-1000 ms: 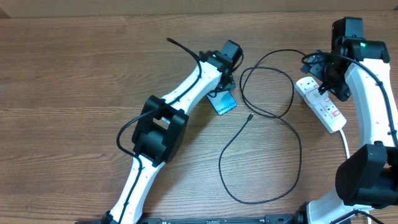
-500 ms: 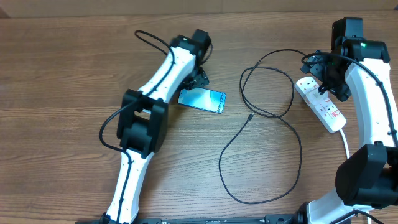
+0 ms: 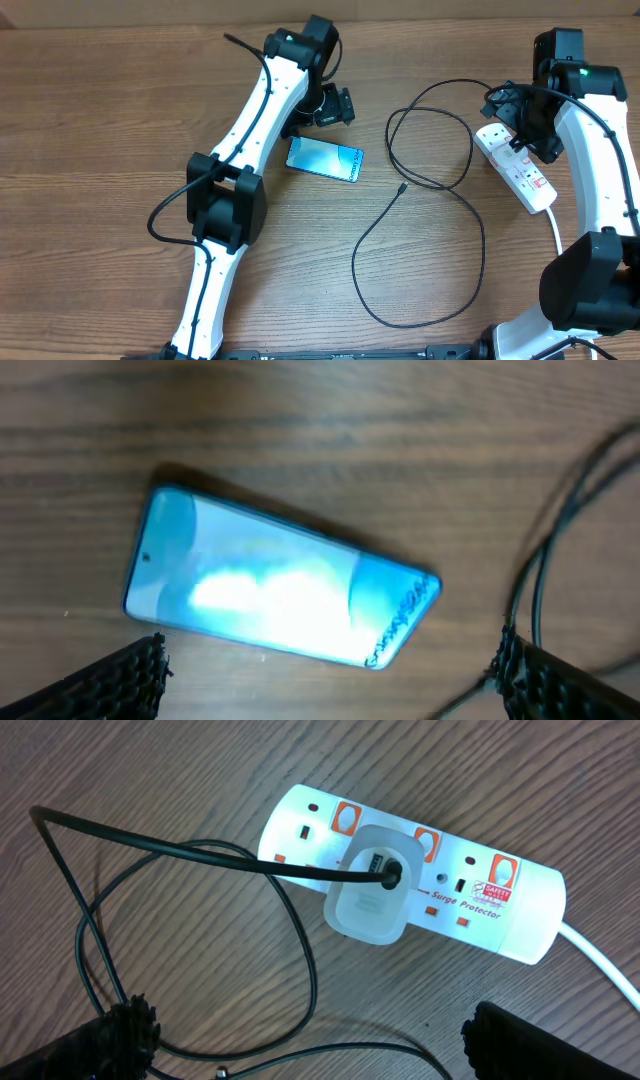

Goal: Plug charger to phone and switch on socket
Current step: 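Lower the left gripper onto the phone and close on it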

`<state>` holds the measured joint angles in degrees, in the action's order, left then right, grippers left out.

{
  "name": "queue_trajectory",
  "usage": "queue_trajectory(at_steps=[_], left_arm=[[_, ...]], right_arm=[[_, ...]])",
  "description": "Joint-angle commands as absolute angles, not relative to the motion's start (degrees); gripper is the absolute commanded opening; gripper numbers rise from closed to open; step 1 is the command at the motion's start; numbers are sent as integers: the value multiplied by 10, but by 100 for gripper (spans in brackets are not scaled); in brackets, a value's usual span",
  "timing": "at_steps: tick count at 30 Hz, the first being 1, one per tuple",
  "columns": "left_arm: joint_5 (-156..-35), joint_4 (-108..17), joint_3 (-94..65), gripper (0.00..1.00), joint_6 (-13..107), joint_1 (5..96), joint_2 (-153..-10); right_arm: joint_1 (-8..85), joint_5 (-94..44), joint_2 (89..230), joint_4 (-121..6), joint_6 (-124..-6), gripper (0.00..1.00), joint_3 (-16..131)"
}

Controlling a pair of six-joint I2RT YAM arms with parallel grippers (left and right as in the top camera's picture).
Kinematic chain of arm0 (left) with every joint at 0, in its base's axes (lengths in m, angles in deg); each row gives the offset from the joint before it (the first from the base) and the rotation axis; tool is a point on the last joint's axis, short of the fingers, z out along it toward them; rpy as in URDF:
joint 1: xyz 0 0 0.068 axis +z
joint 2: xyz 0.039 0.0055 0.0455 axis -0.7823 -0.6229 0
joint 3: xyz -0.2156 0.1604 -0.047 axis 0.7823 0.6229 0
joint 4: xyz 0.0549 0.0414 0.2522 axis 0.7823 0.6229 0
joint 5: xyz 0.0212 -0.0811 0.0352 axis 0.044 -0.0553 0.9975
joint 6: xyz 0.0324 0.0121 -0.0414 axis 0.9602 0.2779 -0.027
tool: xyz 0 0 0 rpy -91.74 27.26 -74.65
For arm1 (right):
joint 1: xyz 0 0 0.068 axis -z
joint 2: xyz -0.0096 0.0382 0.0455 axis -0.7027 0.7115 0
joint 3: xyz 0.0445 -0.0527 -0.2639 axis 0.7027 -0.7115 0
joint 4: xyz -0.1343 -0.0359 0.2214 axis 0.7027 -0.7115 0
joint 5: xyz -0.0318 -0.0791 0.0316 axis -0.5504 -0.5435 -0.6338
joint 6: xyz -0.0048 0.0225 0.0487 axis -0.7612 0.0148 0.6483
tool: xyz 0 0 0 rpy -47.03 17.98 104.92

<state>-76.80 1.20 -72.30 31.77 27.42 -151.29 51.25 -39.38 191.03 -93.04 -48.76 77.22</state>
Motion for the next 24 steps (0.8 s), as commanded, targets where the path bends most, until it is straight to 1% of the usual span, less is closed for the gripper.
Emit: queue_trajectory(at_steps=[1,4,8,12,14,18,24], left_arm=[[-775,45,-749,100,360,260,-1519],[-775,80,-747,100,306,249,-1519],[-755,97,-739,100,124,228,-1519],[-689,83,-730,99,-54,206,-1520],[-685,66,-719,100,-105,200,-1523],[-689,25,-682,99,-171,200,-1525],[-689,-2,-643,99,-219,202,-1525]], right_arm=[[511,-393,1908,-930,-486,100,786],[511,-393,1908,-929,-486,100,786],[511,-376,1908,-924,-486,100,786],[511,-341,1908,-921,-486,100,786],[511,-339,1908,-921,-486,100,786],[511,-340,1908,-923,-486,100,786],[511,-340,1908,-923,-486,100,786]])
